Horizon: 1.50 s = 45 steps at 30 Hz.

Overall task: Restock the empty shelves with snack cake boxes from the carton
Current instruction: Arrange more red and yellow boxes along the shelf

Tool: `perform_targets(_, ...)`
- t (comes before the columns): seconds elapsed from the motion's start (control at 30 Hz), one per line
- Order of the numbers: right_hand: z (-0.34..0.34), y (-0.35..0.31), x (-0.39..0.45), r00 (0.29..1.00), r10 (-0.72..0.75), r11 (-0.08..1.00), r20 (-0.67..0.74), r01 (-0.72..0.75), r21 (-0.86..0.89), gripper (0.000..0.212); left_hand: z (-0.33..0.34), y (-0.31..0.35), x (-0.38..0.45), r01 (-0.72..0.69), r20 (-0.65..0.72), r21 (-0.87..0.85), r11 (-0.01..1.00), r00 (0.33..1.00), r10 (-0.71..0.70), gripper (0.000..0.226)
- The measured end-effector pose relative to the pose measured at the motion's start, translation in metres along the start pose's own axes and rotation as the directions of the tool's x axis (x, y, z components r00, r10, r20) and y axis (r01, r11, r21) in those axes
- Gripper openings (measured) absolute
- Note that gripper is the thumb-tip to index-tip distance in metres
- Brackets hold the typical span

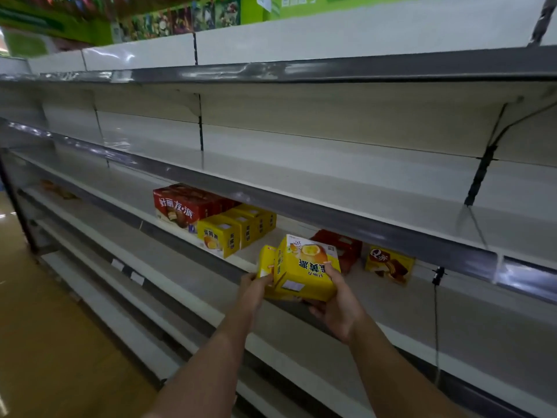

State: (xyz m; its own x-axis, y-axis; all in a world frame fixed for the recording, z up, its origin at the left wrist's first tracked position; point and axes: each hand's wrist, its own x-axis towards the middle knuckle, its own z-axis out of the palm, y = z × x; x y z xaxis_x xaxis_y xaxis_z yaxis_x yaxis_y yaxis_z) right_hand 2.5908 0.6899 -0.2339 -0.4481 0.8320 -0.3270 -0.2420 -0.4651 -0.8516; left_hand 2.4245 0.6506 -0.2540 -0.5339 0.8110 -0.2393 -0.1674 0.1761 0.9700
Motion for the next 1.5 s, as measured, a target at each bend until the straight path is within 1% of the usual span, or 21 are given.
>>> perform_targets(0.13, 0.021, -0.004, 0.028, 0.998, -0.022, 0.999, -0.057, 0.020, -0.036, 0.050, -0.015, 0.010, 0.038, 0.000, 0.103, 0.120, 0.993, 0.995, -0.013, 0.066)
perform_targets(0.17, 0.025, -0.004, 0.034, 0.997, -0.029, 0.999, -0.074, 0.027, -0.038, 0.047, -0.017, 0.011, 0.044, 0.000, 0.120, 0.140, 0.990, 0.993, -0.017, 0.065)
perform_targets(0.3, 0.036, -0.002, 0.052, 0.992, -0.061, 0.993, -0.110, 0.050, -0.102, 0.028, -0.026, 0.016, 0.058, -0.063, 0.092, 0.140, 0.988, 0.995, 0.050, 0.034)
perform_targets(0.37, 0.042, 0.002, 0.058, 0.988, -0.088, 0.991, -0.126, 0.074, -0.111, 0.028, -0.028, 0.016, 0.063, -0.107, 0.069, 0.129, 0.986, 0.993, 0.099, 0.040)
perform_targets(0.47, 0.053, 0.013, 0.068, 0.975, -0.124, 0.991, -0.186, 0.110, -0.080, 0.043, -0.034, 0.019, 0.072, -0.171, 0.068, 0.069, 0.983, 0.984, 0.166, 0.051)
perform_targets(0.53, 0.062, 0.015, 0.070, 0.966, -0.142, 0.986, -0.218, 0.120, -0.111, 0.046, -0.038, 0.009, 0.100, -0.195, 0.076, 0.091, 0.977, 0.979, 0.188, 0.067)
perform_targets(0.6, 0.072, 0.015, 0.073, 0.954, -0.160, 0.981, -0.255, 0.125, -0.148, 0.044, -0.041, -0.009, 0.144, -0.214, 0.099, 0.113, 0.970, 0.974, 0.203, 0.075)
perform_targets(0.7, 0.082, 0.011, 0.079, 0.929, -0.199, 0.974, -0.313, 0.150, -0.172, 0.041, -0.050, 0.016, 0.125, -0.269, 0.151, 0.225, 0.937, 0.959, 0.239, 0.062)
perform_targets(0.77, 0.090, 0.014, 0.086, 0.909, -0.220, 0.974, -0.353, 0.184, -0.135, 0.027, -0.054, 0.018, 0.132, -0.315, 0.191, 0.310, 0.897, 0.945, 0.266, 0.061)
perform_targets(0.83, 0.095, 0.019, 0.092, 0.894, -0.237, 0.971, -0.381, 0.214, -0.103, 0.014, -0.054, 0.014, 0.146, -0.361, 0.238, 0.350, 0.865, 0.927, 0.290, 0.070)
perform_targets(0.93, 0.097, 0.028, 0.096, 0.889, -0.244, 0.968, -0.388, 0.196, -0.158, 0.024, -0.051, 0.009, 0.166, -0.394, 0.315, 0.357, 0.847, 0.904, 0.287, 0.081)
perform_targets(1.0, 0.097, 0.033, 0.095, 0.876, -0.237, 0.967, -0.419, 0.172, -0.188, 0.028, -0.048, 0.006, 0.179, -0.375, 0.349, 0.407, 0.833, 0.907, 0.238, 0.074)
perform_targets(1.1, 0.093, 0.036, 0.095, 0.859, -0.239, 0.964, -0.453, 0.152, -0.220, 0.038, -0.044, 0.007, 0.196, -0.370, 0.376, 0.406, 0.836, 0.901, 0.217, 0.049)
perform_targets(1.17, 0.094, 0.038, 0.099, 0.841, -0.256, 0.947, -0.476, 0.119, -0.299, 0.041, -0.045, 0.011, 0.200, -0.348, 0.399, 0.351, 0.869, 0.895, 0.197, 0.040)
perform_targets(1.27, 0.105, 0.039, 0.104, 0.829, -0.277, 0.900, -0.486, 0.045, -0.434, 0.040, -0.053, 0.019, 0.196, -0.168, 0.404, 0.166, 0.972, 0.910, 0.089, 0.033)
perform_targets(1.3, 0.109, 0.039, 0.107, 0.821, -0.288, 0.883, -0.493, 0.028, -0.469, 0.040, -0.058, 0.022, 0.195, -0.105, 0.433, 0.122, 0.987, 0.900, 0.042, 0.038)
perform_targets(1.33, 0.113, 0.040, 0.111, 0.811, -0.300, 0.868, -0.502, 0.014, -0.496, 0.040, -0.063, 0.025, 0.192, -0.057, 0.476, 0.125, 0.991, 0.880, -0.009, 0.060)
perform_targets(1.4, 0.121, 0.040, 0.116, 0.793, -0.319, 0.835, -0.519, -0.024, -0.550, 0.038, -0.073, 0.030, 0.187, -0.081, 0.584, 0.204, 0.976, 0.810, -0.055, 0.113)
perform_targets(1.43, 0.124, 0.040, 0.117, 0.784, -0.330, 0.815, -0.525, -0.044, -0.577, 0.037, -0.077, 0.033, 0.183, -0.116, 0.633, 0.243, 0.963, 0.771, -0.066, 0.128)
perform_targets(1.47, 0.126, 0.040, 0.118, 0.776, -0.347, 0.793, -0.527, -0.057, -0.606, 0.036, -0.080, 0.035, 0.180, -0.160, 0.680, 0.276, 0.948, 0.729, -0.075, 0.130)
perform_targets(1.5, 0.128, 0.040, 0.119, 0.773, -0.354, 0.773, -0.526, -0.075, -0.630, 0.035, -0.083, 0.036, 0.179, -0.197, 0.717, 0.293, 0.935, 0.692, -0.079, 0.120)
